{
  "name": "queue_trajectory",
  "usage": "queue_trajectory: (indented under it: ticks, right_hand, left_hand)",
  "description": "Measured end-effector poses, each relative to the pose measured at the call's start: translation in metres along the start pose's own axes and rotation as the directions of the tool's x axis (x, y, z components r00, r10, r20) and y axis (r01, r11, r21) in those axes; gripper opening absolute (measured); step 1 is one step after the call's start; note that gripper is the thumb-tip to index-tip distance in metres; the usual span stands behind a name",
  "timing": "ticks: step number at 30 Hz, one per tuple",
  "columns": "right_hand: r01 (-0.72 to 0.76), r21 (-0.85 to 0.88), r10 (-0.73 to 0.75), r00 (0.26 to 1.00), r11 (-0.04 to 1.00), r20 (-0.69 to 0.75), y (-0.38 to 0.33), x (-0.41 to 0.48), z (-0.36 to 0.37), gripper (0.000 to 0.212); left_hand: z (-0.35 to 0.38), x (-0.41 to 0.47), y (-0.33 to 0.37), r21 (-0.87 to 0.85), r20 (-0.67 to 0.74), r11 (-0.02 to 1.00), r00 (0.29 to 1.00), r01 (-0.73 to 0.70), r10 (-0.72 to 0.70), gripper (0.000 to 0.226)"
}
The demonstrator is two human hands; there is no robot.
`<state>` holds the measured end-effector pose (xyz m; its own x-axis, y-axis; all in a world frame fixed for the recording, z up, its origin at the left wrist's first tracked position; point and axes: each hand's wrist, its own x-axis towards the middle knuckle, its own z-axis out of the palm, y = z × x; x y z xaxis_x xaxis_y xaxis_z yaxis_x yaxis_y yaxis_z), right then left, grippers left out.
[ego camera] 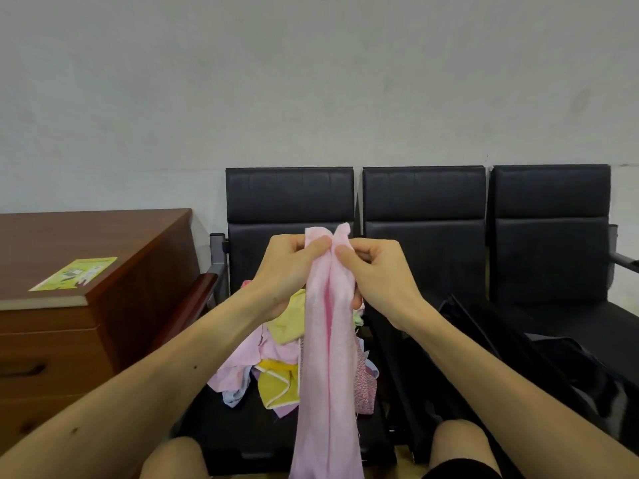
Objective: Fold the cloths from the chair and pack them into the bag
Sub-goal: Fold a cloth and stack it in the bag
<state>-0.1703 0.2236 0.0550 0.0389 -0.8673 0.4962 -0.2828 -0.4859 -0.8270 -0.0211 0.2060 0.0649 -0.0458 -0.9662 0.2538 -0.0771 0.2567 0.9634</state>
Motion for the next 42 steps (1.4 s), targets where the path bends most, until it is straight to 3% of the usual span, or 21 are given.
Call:
queue_trajectory:
  ticks: [6, 12, 17, 19, 22, 24, 26, 28, 30, 31, 33, 35, 37, 38, 40, 42]
  right_hand:
    - [0.020, -0.107, -0.015, 0.999, 0.994, 0.042, -0.005, -0.003, 0.003, 0.022]
    - [-0.064, -0.150, 0.102, 0.960, 0.987, 0.259, -0.012, -0.006, -0.004, 0.023]
    - [-0.157, 0.034, 0.137, 0.933, 0.987, 0.333, -0.011, -0.001, -0.012, 0.050]
    - [-0.155, 0.134, 0.110, 0.950, 0.979, 0.294, -0.010, -0.001, -0.014, 0.044]
    - [-0.089, 0.170, 0.082, 0.996, 0.981, 0.044, -0.001, 0.003, -0.018, 0.017]
    - [-0.100, 0.054, 0.107, 0.984, 0.993, -0.144, 0.011, 0.008, -0.022, 0.033]
    - [-0.202, -0.007, 0.199, 0.967, 0.979, -0.162, 0.021, 0.014, -0.028, 0.064]
    - [-0.331, 0.066, 0.330, 0.944, 0.941, 0.032, 0.033, 0.019, -0.032, 0.097]
    - [-0.483, 0.251, 0.407, 0.863, 0.839, 0.299, 0.041, 0.019, -0.037, 0.117]
    - [-0.555, 0.327, 0.403, 0.808, 0.765, 0.429, 0.045, 0.018, -0.039, 0.114]
    - [-0.633, 0.369, 0.334, 0.716, 0.681, 0.613, 0.050, 0.014, -0.041, 0.081]
    - [-0.642, 0.363, 0.239, 0.656, 0.675, 0.716, 0.052, 0.009, -0.040, 0.049]
    - [-0.618, 0.330, 0.190, 0.624, 0.713, 0.758, 0.046, 0.008, -0.038, 0.044]
    - [-0.591, 0.310, 0.204, 0.644, 0.745, 0.738, 0.038, 0.009, -0.039, 0.043]
    - [-0.494, 0.302, 0.253, 0.774, 0.816, 0.580, 0.019, 0.018, -0.048, 0.028]
    - [-0.308, 0.265, 0.193, 0.903, 0.914, 0.383, -0.007, 0.027, -0.065, 0.009]
  left_hand:
    - [0.002, -0.002, 0.003, 0.039, 0.002, 0.998, 0.999, -0.054, 0.054, 0.033]
    - [0.005, -0.003, 0.008, 0.120, 0.037, 0.987, 0.994, -0.109, 0.105, 0.029]
    - [0.001, 0.001, 0.011, 0.187, 0.022, 0.979, 0.996, -0.085, 0.082, 0.029]
    - [-0.001, 0.004, 0.013, 0.141, 0.012, 0.989, 0.999, -0.033, 0.032, 0.030]
    - [-0.005, 0.009, 0.017, 0.148, 0.039, 0.989, 0.999, 0.014, -0.020, 0.027]
    - [-0.006, 0.012, 0.019, 0.171, 0.055, 0.985, 0.998, 0.027, -0.037, 0.026]
    - [-0.007, 0.012, 0.024, 0.147, 0.090, 0.989, 0.995, 0.029, -0.043, 0.024]
    - [-0.008, 0.013, 0.029, 0.093, 0.164, 0.995, 0.985, 0.034, -0.049, 0.026]
    - [-0.010, 0.014, 0.032, 0.002, 0.260, 0.999, 0.964, 0.052, -0.051, 0.030]
    - [-0.012, 0.014, 0.033, -0.060, 0.303, 0.995, 0.951, 0.074, -0.053, 0.030]
    - [-0.014, 0.014, 0.036, -0.153, 0.378, 0.981, 0.924, 0.121, -0.055, 0.029]
    - [-0.018, 0.013, 0.037, -0.198, 0.442, 0.966, 0.895, 0.164, -0.061, 0.023]
    - [-0.025, 0.011, 0.036, -0.229, 0.479, 0.951, 0.875, 0.207, -0.075, 0.024]
    - [-0.030, 0.012, 0.035, -0.235, 0.483, 0.949, 0.873, 0.210, -0.073, 0.025]
    - [-0.038, 0.011, 0.033, -0.234, 0.452, 0.953, 0.889, 0.192, -0.068, 0.023]
    - [-0.044, 0.011, 0.028, -0.210, 0.388, 0.965, 0.919, 0.159, -0.067, 0.024]
